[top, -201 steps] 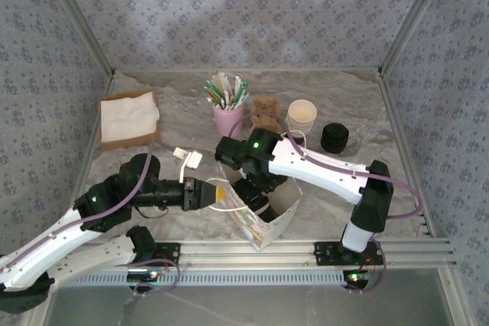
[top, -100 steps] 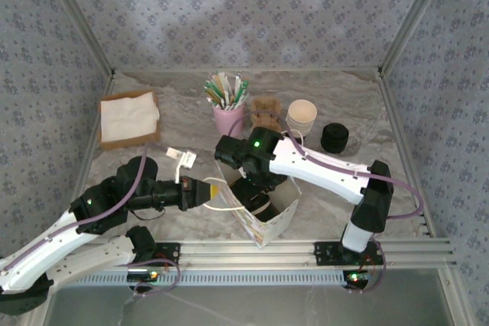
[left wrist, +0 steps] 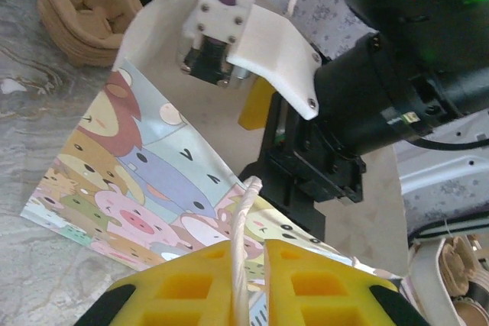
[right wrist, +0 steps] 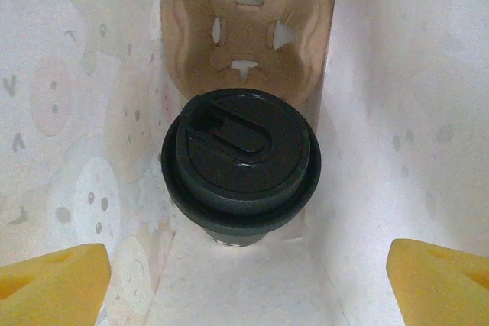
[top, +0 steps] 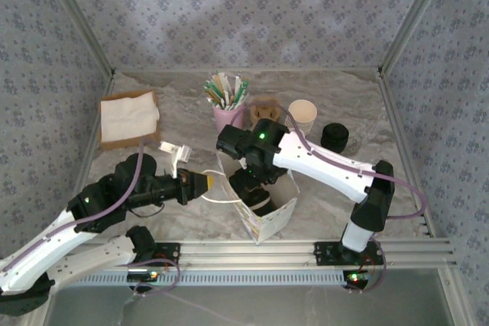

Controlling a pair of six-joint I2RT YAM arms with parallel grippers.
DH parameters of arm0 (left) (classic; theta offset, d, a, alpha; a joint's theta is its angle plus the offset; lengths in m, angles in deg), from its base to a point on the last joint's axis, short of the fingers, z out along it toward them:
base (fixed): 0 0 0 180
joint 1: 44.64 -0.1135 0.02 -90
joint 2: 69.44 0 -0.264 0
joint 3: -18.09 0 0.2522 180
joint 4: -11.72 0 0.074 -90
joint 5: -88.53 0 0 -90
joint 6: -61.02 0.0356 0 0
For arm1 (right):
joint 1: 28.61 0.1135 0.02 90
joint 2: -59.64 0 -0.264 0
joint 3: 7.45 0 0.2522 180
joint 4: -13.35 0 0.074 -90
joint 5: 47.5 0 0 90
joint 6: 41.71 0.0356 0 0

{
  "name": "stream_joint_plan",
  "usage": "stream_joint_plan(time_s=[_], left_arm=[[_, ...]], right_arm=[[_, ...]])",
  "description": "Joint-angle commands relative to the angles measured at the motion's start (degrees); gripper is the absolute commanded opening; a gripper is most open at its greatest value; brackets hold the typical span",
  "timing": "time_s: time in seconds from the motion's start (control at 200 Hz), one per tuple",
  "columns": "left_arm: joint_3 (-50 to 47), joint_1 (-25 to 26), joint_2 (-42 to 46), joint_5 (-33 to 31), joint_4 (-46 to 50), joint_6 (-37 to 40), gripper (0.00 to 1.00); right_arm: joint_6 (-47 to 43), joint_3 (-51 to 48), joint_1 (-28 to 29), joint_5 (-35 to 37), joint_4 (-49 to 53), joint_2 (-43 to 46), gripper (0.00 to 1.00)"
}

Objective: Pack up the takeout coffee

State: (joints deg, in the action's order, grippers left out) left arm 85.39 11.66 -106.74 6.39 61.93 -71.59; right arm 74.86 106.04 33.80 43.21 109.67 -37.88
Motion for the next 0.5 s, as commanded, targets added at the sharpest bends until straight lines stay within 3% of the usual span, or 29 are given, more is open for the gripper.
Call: stream_joint_plan(time_s=[0.0,0.495], left_arm=[[1.39,-1.22,-0.49,-0.83,0.42,2.08,0.16],[-0.71,-2.64,-0.45,-0.20,-0.44,1.53,0.17]], right_arm=[[0.57,1.96,-0.27,1.24,2.23,0.81,0.95],[1.65,2.90,0.15,2.27,2.25,3.95,0.95]])
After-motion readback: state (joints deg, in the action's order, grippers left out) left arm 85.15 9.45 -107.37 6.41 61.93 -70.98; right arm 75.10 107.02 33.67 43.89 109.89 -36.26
